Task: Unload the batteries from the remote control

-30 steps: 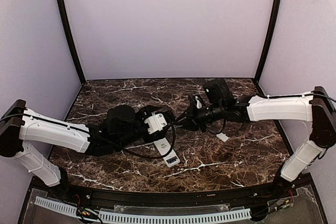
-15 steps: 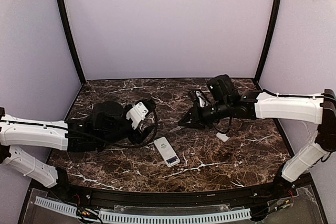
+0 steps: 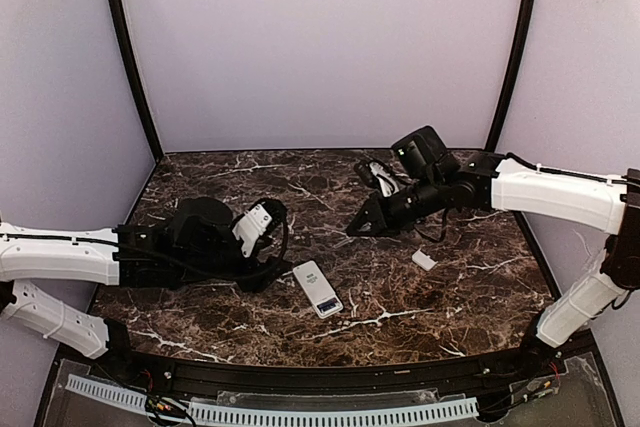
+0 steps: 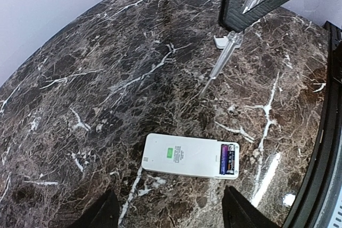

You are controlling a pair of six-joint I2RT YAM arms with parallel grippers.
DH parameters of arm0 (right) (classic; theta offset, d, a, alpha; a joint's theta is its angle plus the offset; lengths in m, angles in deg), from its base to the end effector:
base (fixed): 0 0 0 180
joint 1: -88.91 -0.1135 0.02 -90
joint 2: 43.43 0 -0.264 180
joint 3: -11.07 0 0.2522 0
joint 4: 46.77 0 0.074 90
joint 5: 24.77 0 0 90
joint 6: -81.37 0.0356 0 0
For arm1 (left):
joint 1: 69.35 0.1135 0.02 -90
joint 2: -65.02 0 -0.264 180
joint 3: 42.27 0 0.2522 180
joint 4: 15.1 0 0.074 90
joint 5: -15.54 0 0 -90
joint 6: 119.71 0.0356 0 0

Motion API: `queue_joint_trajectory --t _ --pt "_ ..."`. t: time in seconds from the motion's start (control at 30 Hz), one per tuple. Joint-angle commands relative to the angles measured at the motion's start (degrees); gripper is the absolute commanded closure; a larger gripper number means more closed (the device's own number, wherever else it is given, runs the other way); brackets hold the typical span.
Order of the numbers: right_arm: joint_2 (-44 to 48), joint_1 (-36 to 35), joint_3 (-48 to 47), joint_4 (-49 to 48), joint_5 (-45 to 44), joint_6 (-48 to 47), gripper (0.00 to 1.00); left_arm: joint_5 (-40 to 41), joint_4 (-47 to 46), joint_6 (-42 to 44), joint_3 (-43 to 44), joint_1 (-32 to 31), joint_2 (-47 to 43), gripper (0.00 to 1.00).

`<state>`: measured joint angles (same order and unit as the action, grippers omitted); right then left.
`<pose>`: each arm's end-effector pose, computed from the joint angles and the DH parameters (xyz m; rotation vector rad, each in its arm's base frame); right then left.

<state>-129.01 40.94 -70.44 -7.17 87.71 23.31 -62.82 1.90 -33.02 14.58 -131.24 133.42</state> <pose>0.2099 0.2532 0.2850 -0.5696 2.4921 1.0879 0.1314 -0.2308 0.2564 0.9125 1.8856 -0.4900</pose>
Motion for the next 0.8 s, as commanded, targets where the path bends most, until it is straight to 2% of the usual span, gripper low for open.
queue_joint_trajectory --t 0.0,0.17,0.5,0.67,0.77 --pt "0.0 -0.3 -3.6 2.5 2.4 -2.8 1.00 -8.7 -3.7 2.0 -1.4 0.2 -1.8 0.33" --pt "-0.6 -0.3 -5.5 3.7 5.6 -1.3 1.00 -11.3 -8.2 9.4 1.4 0.2 1.0 0.34" --pt "1.0 -0.5 -3.4 2.4 8.0 2.6 1.00 -15.3 -10.1 14.6 12.9 0.2 14.2 0.40" --pt "2.0 -0.6 -2.4 2.0 8.8 2.8 1.00 -15.9 -9.6 16.1 17.0 0.2 19.1 0.53" --pt "2.3 -0.6 -2.2 1.9 9.4 2.5 1.00 -17.3 -9.1 16.6 18.5 0.2 20.7 0.68"
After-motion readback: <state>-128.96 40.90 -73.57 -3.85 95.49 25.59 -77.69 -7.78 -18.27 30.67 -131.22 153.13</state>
